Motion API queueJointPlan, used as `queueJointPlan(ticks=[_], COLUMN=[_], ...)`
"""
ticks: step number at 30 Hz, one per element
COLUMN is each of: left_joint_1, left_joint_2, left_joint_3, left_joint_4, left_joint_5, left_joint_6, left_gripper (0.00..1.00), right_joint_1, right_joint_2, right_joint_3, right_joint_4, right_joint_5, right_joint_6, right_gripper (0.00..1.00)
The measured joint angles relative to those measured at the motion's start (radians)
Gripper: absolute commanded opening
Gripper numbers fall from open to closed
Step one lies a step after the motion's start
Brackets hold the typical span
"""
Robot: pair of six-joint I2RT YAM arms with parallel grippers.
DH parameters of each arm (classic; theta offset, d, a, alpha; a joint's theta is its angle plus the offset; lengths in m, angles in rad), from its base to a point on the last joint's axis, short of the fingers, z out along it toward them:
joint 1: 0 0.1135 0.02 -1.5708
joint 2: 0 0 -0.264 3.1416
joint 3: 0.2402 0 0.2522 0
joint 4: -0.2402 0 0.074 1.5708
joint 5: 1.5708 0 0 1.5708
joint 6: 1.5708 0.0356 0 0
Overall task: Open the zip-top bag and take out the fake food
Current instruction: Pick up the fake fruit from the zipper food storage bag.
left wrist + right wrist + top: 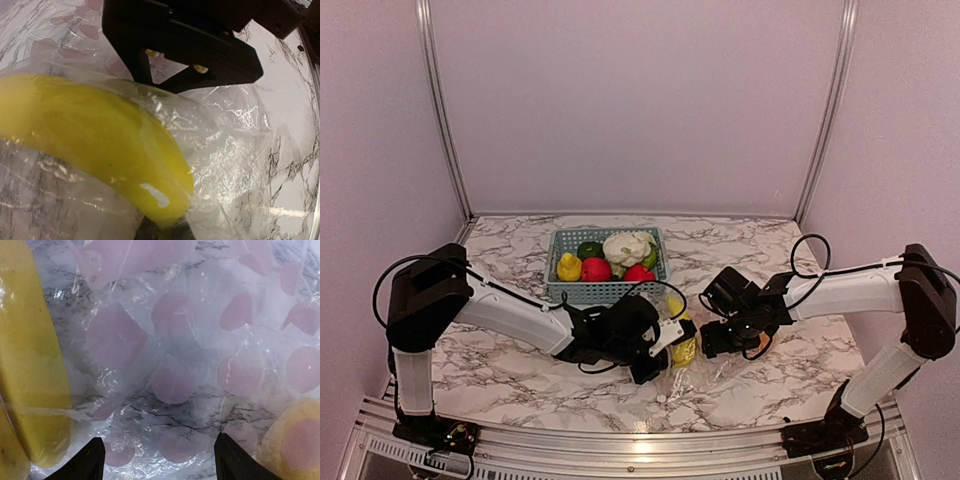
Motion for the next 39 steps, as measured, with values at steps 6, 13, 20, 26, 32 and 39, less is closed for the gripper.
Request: queueJointPlan(ticks=[6, 13, 20, 26, 32, 39], left_joint_1=[0.0, 0.0, 0.013, 0.036, 0.044, 0.049], left_joint_2=[-0.048, -0.087, -0.123, -0.151, -0.161, -0.221], left_joint_3=[-0.016, -0.019, -0.021, -0.021, -0.021, -0.034], left_joint_4=[-0.019, -0.05, -0.088, -0.139, -0.208, -0.273], left_joint_5=[-0.003, 0.02, 0.082, 0.157, 0.208, 0.247], left_joint_6=[-0.001, -0.006, -0.015, -0.024, -0.021, -0.013], left_gripper=[0.0, 0.0, 0.0, 0.0, 0.0, 0.0], right_joint_1=[0.0, 0.0, 0.0, 0.0, 0.0, 0.0], right_joint_2=[-0.001, -0.002, -0.011, -0.011, -0.011, -0.011], right_joint_3=[0.0, 0.0, 0.0, 0.0, 0.007, 0.029], right_joint_4=[0.0, -0.004, -0.019, -0.036, -0.048, -0.054], right_joint_5=[0.011, 0.028, 0.069, 0.108, 0.137, 0.159], right_joint_6=[0.014, 0.019, 0.033, 0.041, 0.044, 0.044], right_gripper=[0.73, 0.73, 0.73, 0.73, 0.73, 0.73])
